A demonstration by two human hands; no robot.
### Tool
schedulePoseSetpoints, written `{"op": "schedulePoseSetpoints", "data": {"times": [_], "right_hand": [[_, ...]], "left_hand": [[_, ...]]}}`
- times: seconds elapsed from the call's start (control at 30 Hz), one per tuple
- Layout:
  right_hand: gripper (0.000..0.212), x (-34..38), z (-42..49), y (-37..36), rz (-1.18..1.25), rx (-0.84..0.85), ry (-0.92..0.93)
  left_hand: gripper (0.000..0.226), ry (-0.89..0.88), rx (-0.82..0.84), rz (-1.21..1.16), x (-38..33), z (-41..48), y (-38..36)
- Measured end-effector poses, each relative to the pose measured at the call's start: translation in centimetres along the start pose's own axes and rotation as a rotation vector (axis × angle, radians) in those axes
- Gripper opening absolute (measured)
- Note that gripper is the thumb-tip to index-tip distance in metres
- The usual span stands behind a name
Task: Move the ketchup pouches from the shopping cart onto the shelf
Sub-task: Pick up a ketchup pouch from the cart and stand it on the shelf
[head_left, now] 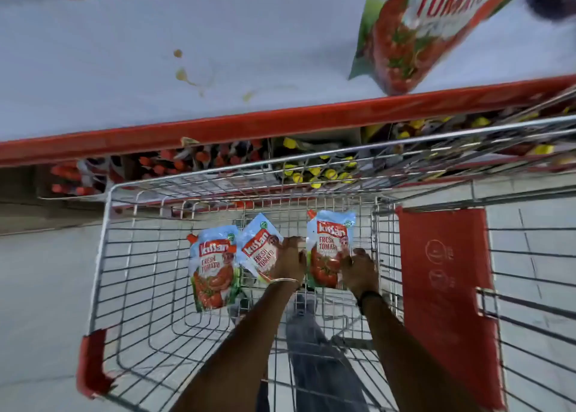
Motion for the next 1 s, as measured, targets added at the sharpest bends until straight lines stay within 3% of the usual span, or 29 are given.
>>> {"op": "schedulePoseSetpoints", "data": {"times": [0.1, 0.23, 0.43, 0.57, 0.67, 0.77, 0.9, 1.0], "right_hand": [[0.019, -0.3, 1.5, -0.5, 0.195, 0.002, -0.100], [0.007, -0.2, 2.9, -0.3, 0.285, -0.023, -0.169], [0.022, -1.5, 4.9, -1.9, 0.291, -0.060, -0.200], [0.022, -1.8, 3.9, -1.6, 0.521, 0.019, -0.294], [0.031, -0.8, 2.3, 0.4, 0.613, -0.022, -0.203], [0.048, 0.5, 0.1, 2.3, 0.828, -0.015, -0.110], [0.055, 2.9, -2.8, 5.2, 0.992, 0.053, -0.020], [0.020, 8.2, -7.6, 9.4, 0.940, 0.117, 0.176]], "left_hand": [[0.031, 0.104, 0.016, 0.040, 0.9, 1.7, -1.7], [0.029, 0.202, 0.014, 0.045, 0.9, 2.9, -2.5], [0.027, 0.276, -0.074, -0.035, 1.9, 3.7, -2.7], [0.020, 0.319, -0.115, -0.170, 1.9, 3.0, -1.9], [0.010, 0.364, -0.174, -0.296, 1.6, 1.3, 0.1], [0.033, 0.354, -0.274, -0.407, 0.7, -1.1, 3.0], [0.034, 0.335, -0.304, -0.437, -1.3, -4.7, 7.7], [0.018, 0.228, -0.331, -0.499, -3.8, -7.3, 12.3]]}}
Point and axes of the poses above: each hand's wrist, its own z-axis towards the middle knuckle, its own y-axis out of the back of the hand, x = y × z, the point moved 10 cm from there along z, towards the middle knuckle, and after that the axes turned 12 degrees about -x, right-handed, at the moved point
